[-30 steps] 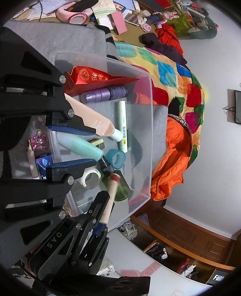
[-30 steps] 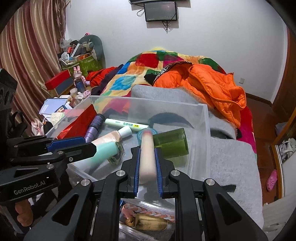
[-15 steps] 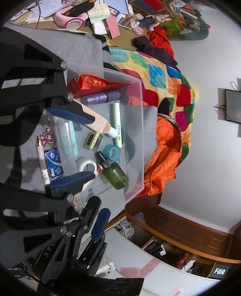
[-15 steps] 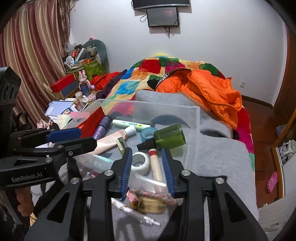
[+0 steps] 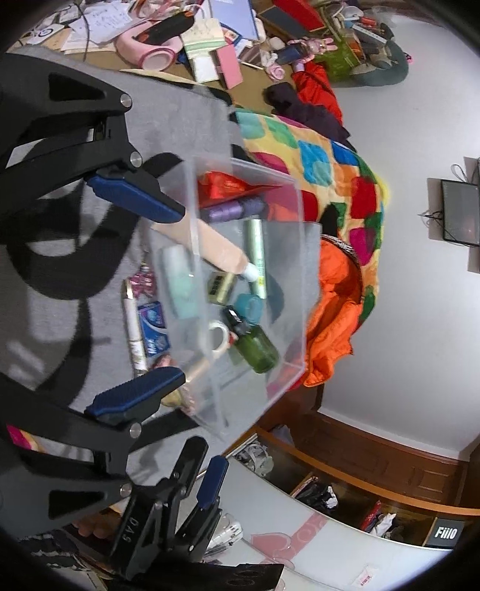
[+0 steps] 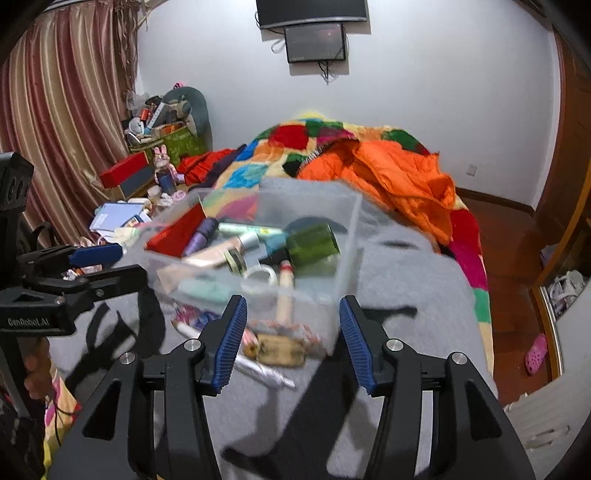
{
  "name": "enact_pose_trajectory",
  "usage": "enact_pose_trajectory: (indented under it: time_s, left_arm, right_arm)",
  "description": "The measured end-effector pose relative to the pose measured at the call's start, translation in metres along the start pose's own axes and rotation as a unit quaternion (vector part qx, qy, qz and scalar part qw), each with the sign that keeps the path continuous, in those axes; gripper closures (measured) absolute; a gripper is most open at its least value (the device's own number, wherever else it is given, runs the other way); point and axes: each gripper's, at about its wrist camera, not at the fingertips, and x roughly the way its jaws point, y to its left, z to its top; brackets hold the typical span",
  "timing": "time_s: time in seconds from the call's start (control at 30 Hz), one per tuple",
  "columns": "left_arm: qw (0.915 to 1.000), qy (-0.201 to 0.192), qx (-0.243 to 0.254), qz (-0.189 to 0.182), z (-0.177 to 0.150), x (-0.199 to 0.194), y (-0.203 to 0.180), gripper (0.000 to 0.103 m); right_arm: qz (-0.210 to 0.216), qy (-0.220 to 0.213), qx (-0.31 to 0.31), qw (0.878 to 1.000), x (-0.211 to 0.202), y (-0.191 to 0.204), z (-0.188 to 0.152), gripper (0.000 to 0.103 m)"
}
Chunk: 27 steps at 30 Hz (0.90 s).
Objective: Organize objects
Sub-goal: 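Grasp the beige pouch with the right tool while the left tool grasps the white pen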
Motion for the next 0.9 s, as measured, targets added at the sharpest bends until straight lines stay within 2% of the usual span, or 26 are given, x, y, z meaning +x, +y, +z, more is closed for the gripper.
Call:
enact_pose_trajectory:
  time_s: [0.27, 0.5, 0.63, 0.73, 0.8, 0.9]
  left_arm:
    - [0.9976, 0.069, -0.008, -0.005, -0.032, 0.039, 0.004, 0.023]
    - [0.9964, 0.083, -0.016, 0.004, -0.048, 0.042, 0.011, 0.023]
    - [0.9964, 0.082, -0.022, 0.005, -0.05, 0.037, 0.017, 0.023]
    - [0.9963, 0.081, -0.03, 0.002, -0.053, 0.032, 0.021, 0.023]
    - [0.9962, 0.08, -0.034, 0.001, -0.053, 0.03, 0.021, 0.023]
    - [0.9962, 0.077, -0.04, 0.0, -0.049, 0.03, 0.018, 0.023]
  right_arm:
    - [0.031, 0.061, 0.019, 0.997, 0.024, -0.008, -0.036, 0.054]
    - [0.062, 0.084, 0.026, 0.994, 0.043, 0.002, -0.042, 0.055]
    - [0.122, 0.102, 0.014, 0.987, 0.046, 0.02, -0.049, 0.053]
    - [0.177, 0.102, -0.024, 0.979, 0.037, 0.04, -0.057, 0.053]
    - [0.178, 0.096, -0.038, 0.979, 0.031, 0.046, -0.059, 0.053]
    - [0.145, 0.086, -0.035, 0.985, 0.025, 0.04, -0.057, 0.053]
